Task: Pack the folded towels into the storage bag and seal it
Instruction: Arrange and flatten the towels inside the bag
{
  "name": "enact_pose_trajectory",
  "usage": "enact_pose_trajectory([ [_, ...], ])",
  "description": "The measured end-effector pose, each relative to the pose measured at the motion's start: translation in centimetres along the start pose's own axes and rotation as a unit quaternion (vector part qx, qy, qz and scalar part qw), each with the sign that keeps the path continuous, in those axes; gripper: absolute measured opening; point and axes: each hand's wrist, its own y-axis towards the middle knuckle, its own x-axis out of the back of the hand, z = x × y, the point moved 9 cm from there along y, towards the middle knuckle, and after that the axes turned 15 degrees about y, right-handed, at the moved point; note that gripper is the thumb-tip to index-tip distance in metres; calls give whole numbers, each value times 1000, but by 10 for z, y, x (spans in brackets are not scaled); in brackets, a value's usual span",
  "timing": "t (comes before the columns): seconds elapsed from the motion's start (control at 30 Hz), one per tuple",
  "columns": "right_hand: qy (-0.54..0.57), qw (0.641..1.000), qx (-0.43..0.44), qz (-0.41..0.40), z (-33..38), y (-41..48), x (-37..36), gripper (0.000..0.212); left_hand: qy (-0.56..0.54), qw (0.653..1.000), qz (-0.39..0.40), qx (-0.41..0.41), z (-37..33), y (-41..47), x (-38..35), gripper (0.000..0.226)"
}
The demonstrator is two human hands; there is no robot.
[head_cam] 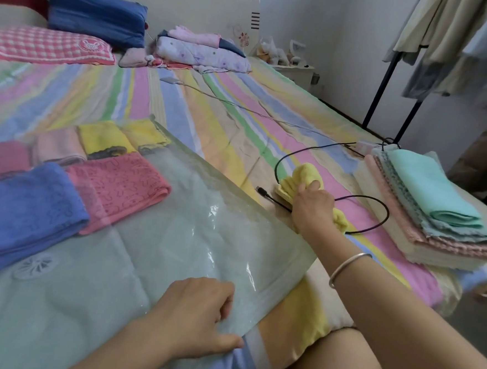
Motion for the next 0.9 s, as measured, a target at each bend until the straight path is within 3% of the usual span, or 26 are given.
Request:
enact_pose_trajectory([
  [0.23,175,981,20,-80,-37,-19,48,38,-145,989,-16,-22,17,2,-5,32],
  [0.47,194,933,217,-210,39,-112,128,47,-100,993,-66,-20,13,-4,0,25],
  [0.53,200,929,272,-153,71,-131,118,47,-86,993,-79,-17,10,-8,2,22],
  [0.6,222,934,279,-40,91,-134,92,43,-61,994,-85,-17,6,-14,1,23],
  [0.7,333,919,183,104,87,-114,61,38,-53,996,-71,-17,4,-20,-5,29],
  [0.8,496,836,39,231,68,-95,36,37,-65,996,-59,-13,5,-24,-9,31],
  [0.83,495,830,26,255,67,-95,32,37,-71,996,-58,-11,5,-25,-9,30],
  [0.9,442,856,50,264,71,-97,28,38,-79,995,-55,-3,6,-25,-9,29],
])
